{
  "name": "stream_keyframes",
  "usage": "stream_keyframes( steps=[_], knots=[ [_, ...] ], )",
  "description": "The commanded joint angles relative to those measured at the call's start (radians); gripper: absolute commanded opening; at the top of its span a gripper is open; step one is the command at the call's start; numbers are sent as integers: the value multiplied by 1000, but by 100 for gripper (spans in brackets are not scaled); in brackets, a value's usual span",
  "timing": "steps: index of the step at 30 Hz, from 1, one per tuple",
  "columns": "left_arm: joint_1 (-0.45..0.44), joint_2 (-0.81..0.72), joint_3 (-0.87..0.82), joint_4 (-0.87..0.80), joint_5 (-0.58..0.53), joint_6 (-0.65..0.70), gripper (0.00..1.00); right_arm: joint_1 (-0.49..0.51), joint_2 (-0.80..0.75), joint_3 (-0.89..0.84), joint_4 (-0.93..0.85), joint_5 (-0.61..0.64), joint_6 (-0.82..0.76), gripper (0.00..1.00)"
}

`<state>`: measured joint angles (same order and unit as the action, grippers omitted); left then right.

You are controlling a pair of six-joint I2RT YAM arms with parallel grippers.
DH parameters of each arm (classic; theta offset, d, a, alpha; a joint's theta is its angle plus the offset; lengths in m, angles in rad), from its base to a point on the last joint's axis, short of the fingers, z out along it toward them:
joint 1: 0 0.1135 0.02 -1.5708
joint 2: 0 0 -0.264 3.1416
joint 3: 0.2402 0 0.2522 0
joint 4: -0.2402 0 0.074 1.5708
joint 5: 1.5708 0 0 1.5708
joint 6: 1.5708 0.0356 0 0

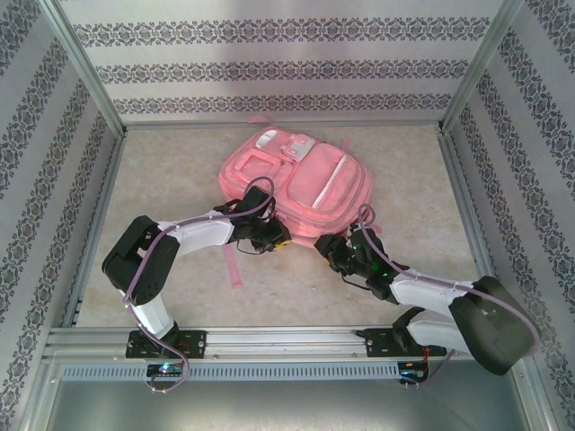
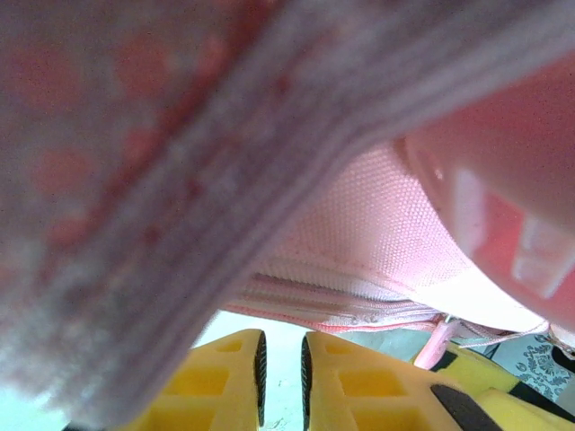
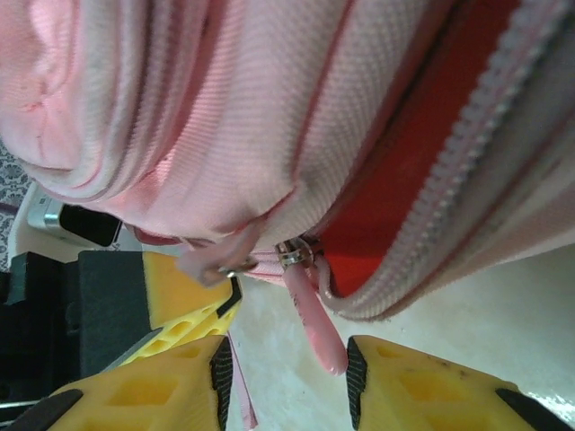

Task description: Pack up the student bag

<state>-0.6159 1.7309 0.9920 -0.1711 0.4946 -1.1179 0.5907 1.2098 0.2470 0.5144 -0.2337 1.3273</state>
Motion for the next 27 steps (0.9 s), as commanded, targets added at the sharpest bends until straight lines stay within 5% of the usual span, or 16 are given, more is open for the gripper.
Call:
stream_keyframes(
  steps=[1, 12, 27],
  knots=[
    [-12, 15, 23, 24, 20, 32, 19, -4, 32, 23, 77, -9, 18, 38],
    [-10, 10, 20, 16, 18, 38, 19, 3, 41, 22, 62, 27, 25, 35],
    [9, 11, -3, -6, 8, 39, 17, -3, 108, 37, 106, 26, 62, 10]
  ],
)
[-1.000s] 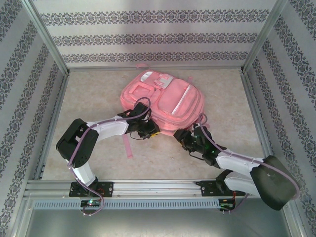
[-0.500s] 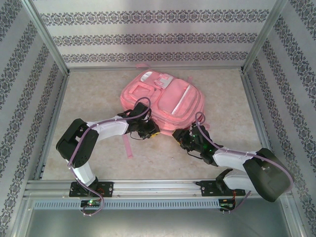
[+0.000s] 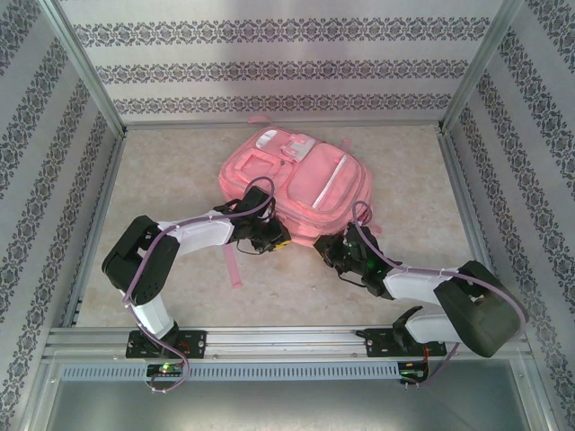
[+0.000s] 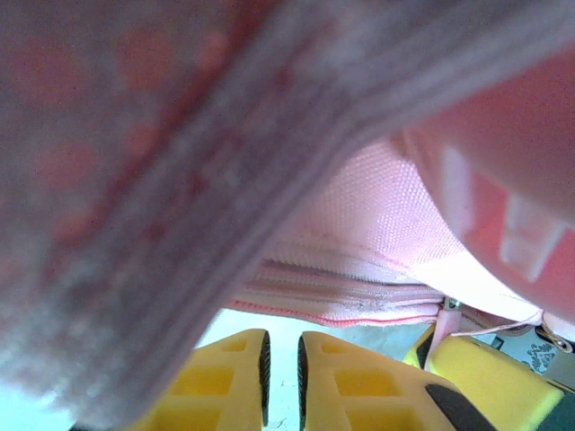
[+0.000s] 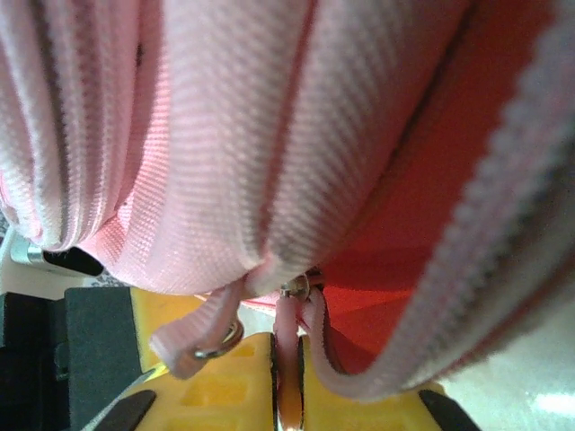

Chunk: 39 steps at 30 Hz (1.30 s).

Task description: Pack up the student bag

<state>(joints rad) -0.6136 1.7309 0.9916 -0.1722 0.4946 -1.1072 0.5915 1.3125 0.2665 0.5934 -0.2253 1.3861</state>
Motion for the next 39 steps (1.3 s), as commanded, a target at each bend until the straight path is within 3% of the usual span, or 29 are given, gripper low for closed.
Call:
stream_keyframes(
  steps=[1, 18, 24, 28, 32, 36, 39],
  knots=[
    [15, 10, -12, -6, 4, 24, 16, -8, -7, 14, 16, 14, 3, 9],
    [157, -23, -67, -32, -32, 24, 16, -125, -322, -90, -291, -25, -15, 0],
    [225, -36, -41, -76, -26, 63, 16, -162, -388, -44, -421, -61, -144, 0],
    [295, -22, 15, -138, -4, 123, 22, -104, -294, 30, -403, -147, -227, 0],
    [357, -24, 82, -227, 16, 194, 36, 24, -171, 157, -364, -124, -281, 0],
    [367, -110, 88, -340, -9, 242, 48, 118, -4, 312, -314, -137, -315, 0],
    [367, -220, 11, -368, -17, 199, 53, 157, 107, 408, -263, -151, -310, 0]
  ],
)
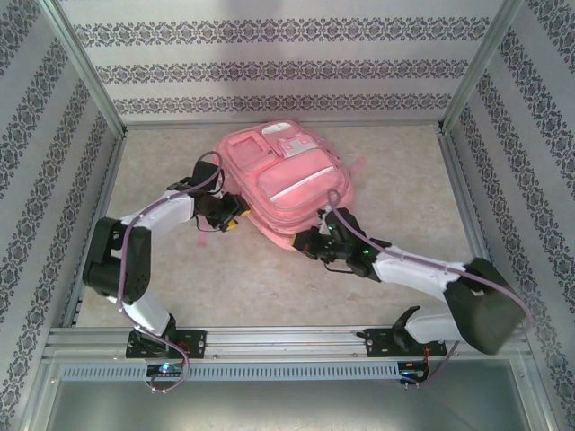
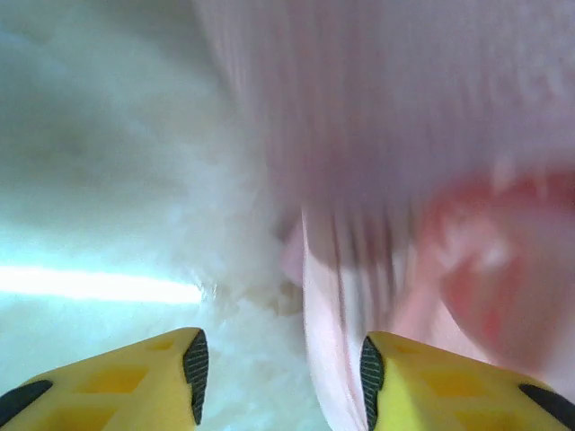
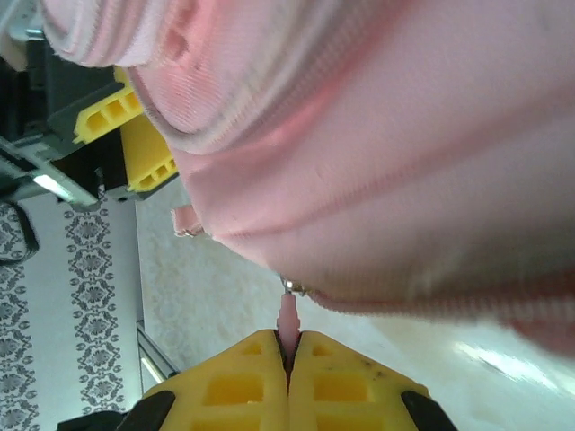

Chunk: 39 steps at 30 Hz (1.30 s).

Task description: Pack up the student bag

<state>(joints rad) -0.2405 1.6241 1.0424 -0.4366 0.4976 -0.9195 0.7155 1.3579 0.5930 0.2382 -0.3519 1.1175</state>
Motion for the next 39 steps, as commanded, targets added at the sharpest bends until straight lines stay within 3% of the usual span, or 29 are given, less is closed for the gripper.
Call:
stream_keyframes(
  steps=[1, 6, 10, 22, 34, 39],
  knots=[
    [-6, -153, -73, -102, -20, -10, 53, 41, 93, 107, 104, -30, -36, 0],
    [-6, -326, -257, -32, 9, -136, 53, 67, 216, 205, 174, -60, -6, 0],
    [-6, -357, -320, 40, 33, -172, 51, 76, 275, 249, 195, -93, 5, 0],
    [-8, -291, -262, 178, 68, -187, 51, 85, 313, 257, 227, -124, 16, 0],
    [-8, -245, -203, 297, 120, -210, 41, 85, 311, 228, 245, -107, 25, 0],
    [-10, -202, -219, 321, 126, -228, 31, 85, 319, 226, 251, -98, 30, 0]
  ],
)
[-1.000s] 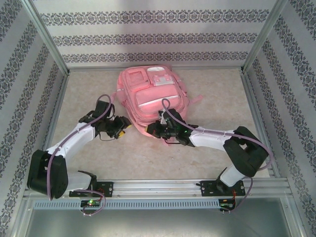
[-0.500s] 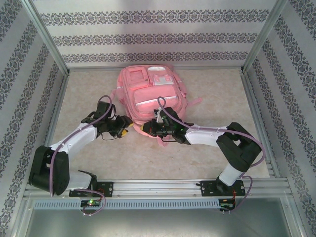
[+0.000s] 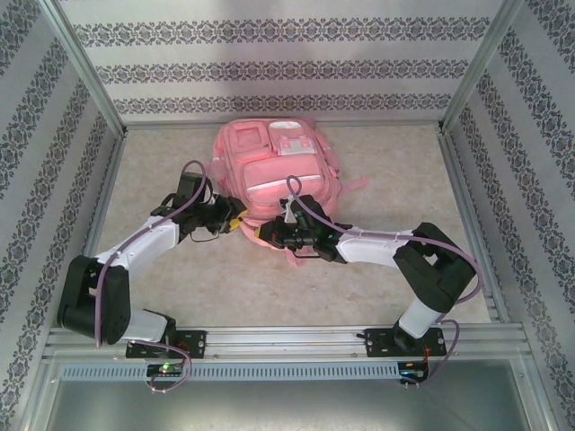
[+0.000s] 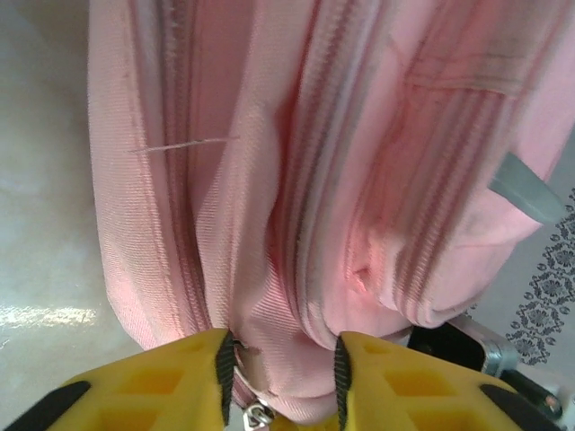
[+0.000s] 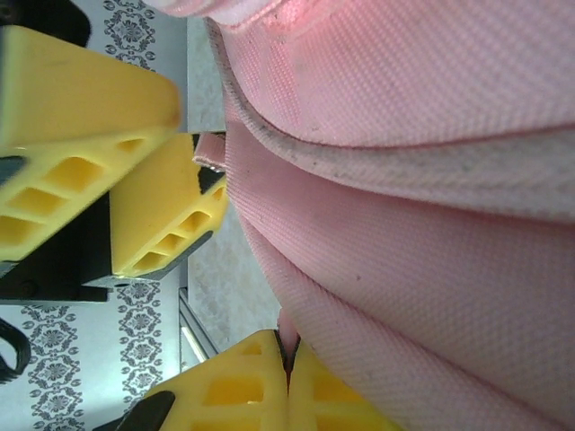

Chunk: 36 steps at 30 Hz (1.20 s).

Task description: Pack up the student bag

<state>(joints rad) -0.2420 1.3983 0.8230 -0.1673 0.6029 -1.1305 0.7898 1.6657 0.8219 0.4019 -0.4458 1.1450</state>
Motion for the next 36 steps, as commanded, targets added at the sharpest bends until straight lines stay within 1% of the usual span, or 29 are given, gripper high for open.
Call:
stream_keyframes(
  steps=[1, 4, 9, 11, 16, 19, 29, 36],
  knots=[
    [-8, 27, -3, 55, 21, -18, 30, 11, 11, -4, 89, 0, 5, 0],
    [-8, 36, -7, 47, 14, -17, 26, 11, 12, -10, 95, 4, 10, 0],
    [-9, 71, 16, -8, -2, 11, 29, 11, 9, -17, 94, 9, 9, 0],
    [-8, 81, 27, -29, -14, 26, 24, 11, 0, -22, 83, 14, 0, 0],
    [-7, 106, 78, -112, -57, 79, 5, 13, -49, -50, 9, 40, -42, 0],
    [-6, 108, 101, -155, -85, 103, 0, 14, -87, -72, -52, 61, -73, 0],
    [12, 110, 137, -211, -111, 131, 0, 6, -230, -155, -219, 133, -157, 0],
    [27, 93, 146, -242, -117, 143, 0, -51, -324, -205, -339, 165, -219, 0]
  ],
)
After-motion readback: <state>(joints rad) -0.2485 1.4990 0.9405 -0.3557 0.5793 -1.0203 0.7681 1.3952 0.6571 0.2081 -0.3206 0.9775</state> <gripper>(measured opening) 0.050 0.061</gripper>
